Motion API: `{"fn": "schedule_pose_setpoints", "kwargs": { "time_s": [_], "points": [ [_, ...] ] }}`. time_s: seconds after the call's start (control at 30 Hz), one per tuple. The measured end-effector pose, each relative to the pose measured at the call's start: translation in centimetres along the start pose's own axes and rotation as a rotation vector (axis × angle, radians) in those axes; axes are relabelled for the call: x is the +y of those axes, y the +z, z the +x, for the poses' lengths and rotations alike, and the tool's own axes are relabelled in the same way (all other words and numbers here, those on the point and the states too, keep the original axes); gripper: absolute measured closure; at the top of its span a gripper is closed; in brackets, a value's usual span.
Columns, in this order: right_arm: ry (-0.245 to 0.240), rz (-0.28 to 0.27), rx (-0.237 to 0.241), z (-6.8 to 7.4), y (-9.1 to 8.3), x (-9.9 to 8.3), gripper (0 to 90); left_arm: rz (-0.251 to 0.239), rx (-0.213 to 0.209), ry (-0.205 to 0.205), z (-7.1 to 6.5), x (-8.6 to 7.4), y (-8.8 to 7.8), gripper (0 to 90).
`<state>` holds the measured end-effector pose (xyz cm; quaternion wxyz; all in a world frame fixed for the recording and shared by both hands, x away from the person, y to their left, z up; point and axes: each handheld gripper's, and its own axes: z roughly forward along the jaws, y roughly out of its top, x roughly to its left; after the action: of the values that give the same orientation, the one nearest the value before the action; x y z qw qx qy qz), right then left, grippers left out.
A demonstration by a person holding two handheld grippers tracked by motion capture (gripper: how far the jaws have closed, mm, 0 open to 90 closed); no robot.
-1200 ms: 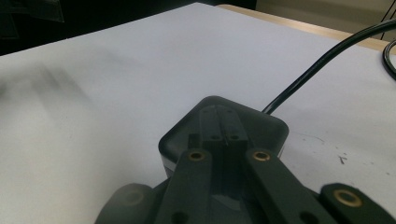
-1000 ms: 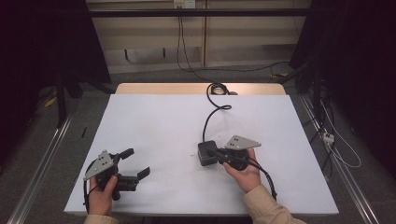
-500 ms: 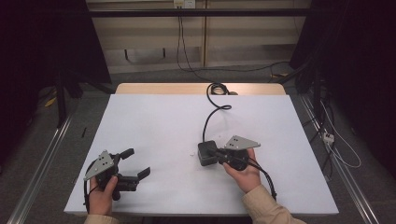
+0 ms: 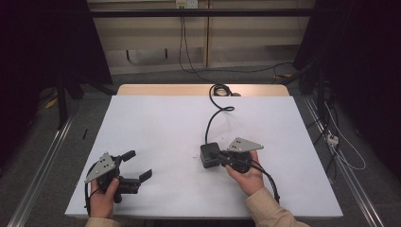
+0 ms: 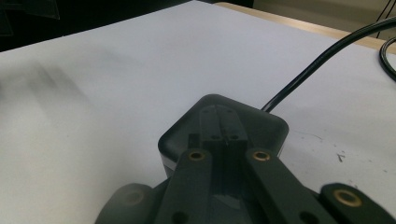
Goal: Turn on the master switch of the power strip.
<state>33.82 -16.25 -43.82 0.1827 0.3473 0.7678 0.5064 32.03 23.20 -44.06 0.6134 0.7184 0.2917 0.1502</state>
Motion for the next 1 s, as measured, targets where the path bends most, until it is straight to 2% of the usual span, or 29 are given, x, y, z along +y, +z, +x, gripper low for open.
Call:
{"fn": "schedule_pose_setpoints", "kwargs": {
  "time_s": [0.53,0.83,1.0],
  "points": [
    [-0.003,-0.015,0.000,-0.04,0.01,-0.14,90.0,0.002,0.001,0.001,0.18,0.02,-0.04,1.9],
    [0.020,-0.013,0.001,-0.05,-0.01,-0.10,90.0,0.000,0.003,-0.002,0.10,0.04,0.02,1.9],
    [0.016,-0.012,0.000,-0.04,-0.01,-0.08,90.0,0.001,0.002,0.002,0.10,0.06,0.03,1.9]
  ]
}}
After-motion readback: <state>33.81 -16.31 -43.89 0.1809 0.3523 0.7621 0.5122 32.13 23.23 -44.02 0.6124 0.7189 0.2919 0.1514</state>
